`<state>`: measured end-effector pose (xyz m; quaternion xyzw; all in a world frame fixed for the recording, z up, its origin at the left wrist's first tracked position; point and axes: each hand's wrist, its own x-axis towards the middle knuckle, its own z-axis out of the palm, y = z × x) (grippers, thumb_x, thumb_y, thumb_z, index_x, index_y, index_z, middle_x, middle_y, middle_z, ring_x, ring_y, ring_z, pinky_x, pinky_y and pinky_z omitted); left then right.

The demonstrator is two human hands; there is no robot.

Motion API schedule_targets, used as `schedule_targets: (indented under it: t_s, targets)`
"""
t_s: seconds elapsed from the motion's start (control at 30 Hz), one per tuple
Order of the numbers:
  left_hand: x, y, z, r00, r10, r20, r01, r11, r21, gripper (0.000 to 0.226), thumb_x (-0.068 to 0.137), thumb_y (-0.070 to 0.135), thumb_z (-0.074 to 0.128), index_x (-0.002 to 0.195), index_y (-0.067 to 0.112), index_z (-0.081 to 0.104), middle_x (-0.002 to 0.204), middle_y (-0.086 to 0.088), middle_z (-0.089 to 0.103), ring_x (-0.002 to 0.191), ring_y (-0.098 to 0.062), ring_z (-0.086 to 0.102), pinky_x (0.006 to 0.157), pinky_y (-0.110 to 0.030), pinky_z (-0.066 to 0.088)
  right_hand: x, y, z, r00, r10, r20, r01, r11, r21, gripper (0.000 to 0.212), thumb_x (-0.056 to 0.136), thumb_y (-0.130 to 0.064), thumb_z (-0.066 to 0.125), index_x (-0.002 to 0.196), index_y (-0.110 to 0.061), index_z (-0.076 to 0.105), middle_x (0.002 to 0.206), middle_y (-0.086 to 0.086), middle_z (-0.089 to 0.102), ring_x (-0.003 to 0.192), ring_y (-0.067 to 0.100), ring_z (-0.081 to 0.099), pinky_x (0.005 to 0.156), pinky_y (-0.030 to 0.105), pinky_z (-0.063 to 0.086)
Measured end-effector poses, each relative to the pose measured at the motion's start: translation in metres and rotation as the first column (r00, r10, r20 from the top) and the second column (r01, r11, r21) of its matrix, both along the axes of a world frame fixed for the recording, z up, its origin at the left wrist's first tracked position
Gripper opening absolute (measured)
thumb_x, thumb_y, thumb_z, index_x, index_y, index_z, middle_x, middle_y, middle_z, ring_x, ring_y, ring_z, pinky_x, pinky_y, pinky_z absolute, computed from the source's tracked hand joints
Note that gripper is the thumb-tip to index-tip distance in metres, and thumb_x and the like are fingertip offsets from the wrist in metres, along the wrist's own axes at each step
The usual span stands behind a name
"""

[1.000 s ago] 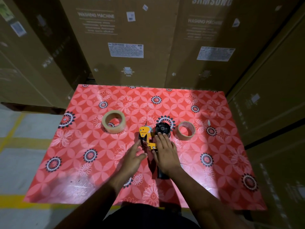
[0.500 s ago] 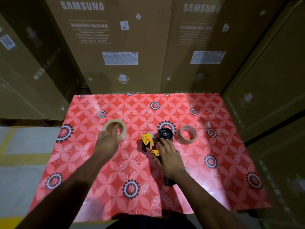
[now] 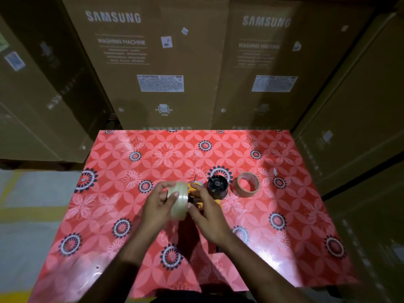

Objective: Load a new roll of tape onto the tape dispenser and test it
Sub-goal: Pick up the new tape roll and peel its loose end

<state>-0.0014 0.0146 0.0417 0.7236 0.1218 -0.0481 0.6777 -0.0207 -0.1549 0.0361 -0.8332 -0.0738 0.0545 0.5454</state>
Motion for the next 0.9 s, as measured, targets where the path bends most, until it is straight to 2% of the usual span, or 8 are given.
schedule_targets:
  t_s: [0.13, 0.27, 0.37, 0.5, 0.57, 0.67, 0.77, 0.9]
  targets:
    - [-0.021, -0.019, 0.021, 0.996, -0.082, -0.028, 0.071, 0.962, -0.263, 0.049, 0.077, 0.004, 0.067, 0.124, 0.018, 0.063, 0.102, -0.019, 0.078, 0.081, -0.029, 0.071, 0.058, -0.034, 0.059, -0.011, -0.009, 0.016, 0.999, -0.039, -0.007, 0.039, 0.992, 0.122, 0.055, 0.097, -0.020, 0.061, 0.146, -0.036, 0.042, 0.125, -0.013, 0.064, 0.094, 0.009, 0.068, 0.083, 0.033, 0.058]
    - [-0.031, -0.031, 0.028, 0.990, -0.129, 0.062, 0.139, 0.970, -0.198, 0.034, 0.090, 0.005, 0.069, 0.121, 0.019, 0.064, 0.107, -0.015, 0.079, 0.091, -0.029, 0.075, 0.074, -0.042, 0.061, -0.010, -0.029, 0.023, 0.992, -0.072, 0.104, 0.063, 0.994, 0.084, 0.034, 0.093, -0.023, 0.061, 0.124, -0.037, 0.066, 0.120, -0.013, 0.069, 0.098, 0.007, 0.066, 0.086, 0.035, 0.056]
    - [-0.032, -0.042, 0.029, 0.987, -0.101, 0.127, 0.116, 0.987, -0.115, 0.018, 0.097, 0.008, 0.067, 0.112, 0.017, 0.068, 0.103, -0.013, 0.081, 0.099, -0.037, 0.076, 0.090, -0.056, 0.058, -0.009, -0.038, 0.029, 0.990, -0.096, 0.108, 0.085, 0.991, 0.098, 0.025, 0.095, -0.029, 0.063, 0.116, -0.039, 0.072, 0.111, -0.014, 0.072, 0.098, 0.011, 0.068, 0.085, 0.040, 0.056]
    - [-0.033, -0.056, 0.036, 0.986, 0.006, 0.169, 0.014, 0.993, -0.119, 0.011, 0.094, 0.017, 0.068, 0.102, 0.021, 0.074, 0.098, -0.016, 0.080, 0.097, -0.047, 0.073, 0.089, -0.068, 0.054, -0.012, -0.048, 0.040, 0.995, -0.043, 0.087, 0.032, 0.992, 0.120, 0.032, 0.092, -0.024, 0.067, 0.117, -0.044, 0.070, 0.112, -0.015, 0.069, 0.098, 0.012, 0.066, 0.083, 0.034, 0.057]
    - [-0.036, -0.061, 0.039, 0.985, -0.012, 0.173, 0.034, 0.991, -0.126, 0.018, 0.090, 0.019, 0.068, 0.105, 0.023, 0.075, 0.101, -0.014, 0.080, 0.098, -0.046, 0.073, 0.089, -0.065, 0.056, -0.012, -0.054, 0.040, 0.994, -0.065, 0.084, 0.050, 0.985, 0.165, 0.031, 0.091, -0.026, 0.066, 0.119, -0.035, 0.072, 0.116, -0.008, 0.072, 0.102, 0.013, 0.068, 0.087, 0.039, 0.057]
    - [-0.041, -0.066, 0.043, 0.987, -0.066, 0.148, 0.090, 0.983, -0.160, 0.032, 0.093, -0.004, 0.068, 0.117, 0.017, 0.071, 0.110, -0.009, 0.080, 0.103, -0.029, 0.076, 0.090, -0.052, 0.059, -0.012, -0.062, 0.043, 0.991, -0.104, 0.083, 0.083, 0.971, 0.226, 0.027, 0.093, -0.029, 0.067, 0.120, -0.028, 0.074, 0.117, -0.007, 0.075, 0.108, 0.017, 0.070, 0.093, 0.051, 0.056]
    - [-0.044, -0.065, 0.043, 0.985, -0.070, 0.160, 0.095, 0.984, -0.153, 0.035, 0.093, -0.008, 0.068, 0.118, 0.017, 0.071, 0.108, -0.010, 0.081, 0.103, -0.032, 0.076, 0.089, -0.048, 0.060, -0.015, -0.064, 0.047, 0.992, -0.098, 0.081, 0.076, 0.967, 0.245, 0.026, 0.094, -0.030, 0.068, 0.118, -0.029, 0.075, 0.119, -0.008, 0.075, 0.113, 0.015, 0.069, 0.097, 0.049, 0.056]
    - [-0.048, -0.064, 0.045, 0.976, -0.069, 0.208, 0.091, 0.991, -0.099, 0.031, 0.092, 0.000, 0.073, 0.116, 0.019, 0.073, 0.105, -0.007, 0.081, 0.103, -0.030, 0.076, 0.090, -0.045, 0.059, -0.021, -0.066, 0.051, 0.994, -0.070, 0.079, 0.046, 0.962, 0.268, 0.029, 0.089, -0.029, 0.070, 0.118, -0.030, 0.075, 0.110, -0.003, 0.074, 0.095, 0.014, 0.068, 0.084, 0.039, 0.056]
